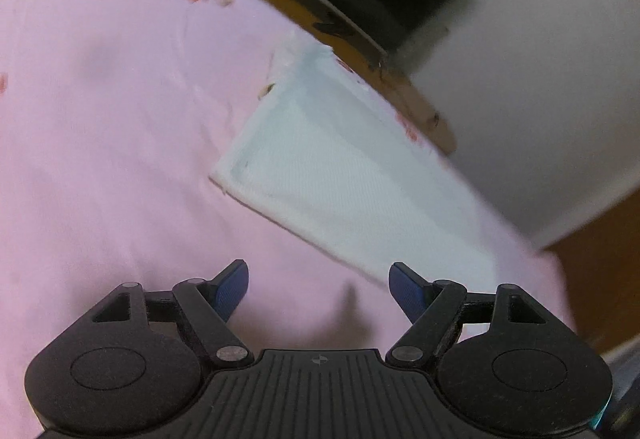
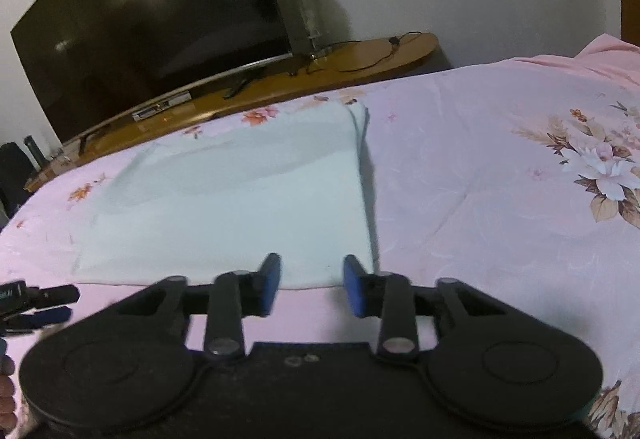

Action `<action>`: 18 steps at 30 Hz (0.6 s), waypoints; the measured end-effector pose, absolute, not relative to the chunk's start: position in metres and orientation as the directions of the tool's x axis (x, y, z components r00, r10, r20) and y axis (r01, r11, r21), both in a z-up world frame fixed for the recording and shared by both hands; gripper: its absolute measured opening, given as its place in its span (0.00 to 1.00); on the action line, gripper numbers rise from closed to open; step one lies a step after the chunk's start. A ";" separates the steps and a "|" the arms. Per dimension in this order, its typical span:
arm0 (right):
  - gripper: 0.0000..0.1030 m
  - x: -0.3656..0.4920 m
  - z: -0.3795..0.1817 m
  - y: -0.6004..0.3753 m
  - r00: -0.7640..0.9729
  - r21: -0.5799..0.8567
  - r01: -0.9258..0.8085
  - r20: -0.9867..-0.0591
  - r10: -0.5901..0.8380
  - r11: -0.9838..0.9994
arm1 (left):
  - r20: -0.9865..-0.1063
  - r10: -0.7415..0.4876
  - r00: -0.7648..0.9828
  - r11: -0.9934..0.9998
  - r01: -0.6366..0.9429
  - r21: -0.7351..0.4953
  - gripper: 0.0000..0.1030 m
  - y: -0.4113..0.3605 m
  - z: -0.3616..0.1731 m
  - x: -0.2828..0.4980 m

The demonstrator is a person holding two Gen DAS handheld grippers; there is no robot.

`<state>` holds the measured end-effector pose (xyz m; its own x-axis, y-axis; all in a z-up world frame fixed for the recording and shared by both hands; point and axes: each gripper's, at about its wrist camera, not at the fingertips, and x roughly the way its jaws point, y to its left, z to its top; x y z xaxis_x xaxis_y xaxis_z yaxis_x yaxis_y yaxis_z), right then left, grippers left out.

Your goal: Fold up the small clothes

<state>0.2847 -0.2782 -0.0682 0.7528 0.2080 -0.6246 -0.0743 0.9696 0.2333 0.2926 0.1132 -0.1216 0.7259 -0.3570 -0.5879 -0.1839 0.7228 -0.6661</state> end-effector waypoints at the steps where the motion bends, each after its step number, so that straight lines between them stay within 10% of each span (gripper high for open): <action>1: 0.16 0.283 -0.066 -0.278 0.754 0.240 -0.083 -0.619 0.218 0.967 | -0.577 -0.364 0.731 0.697 -0.197 -0.689 0.75 0.115 -0.125 0.294; 18: 0.16 0.321 -0.064 -0.250 0.733 0.323 -0.123 -0.608 0.305 0.938 | -0.463 -0.352 0.813 0.527 -0.237 -0.816 0.71 0.118 -0.154 0.325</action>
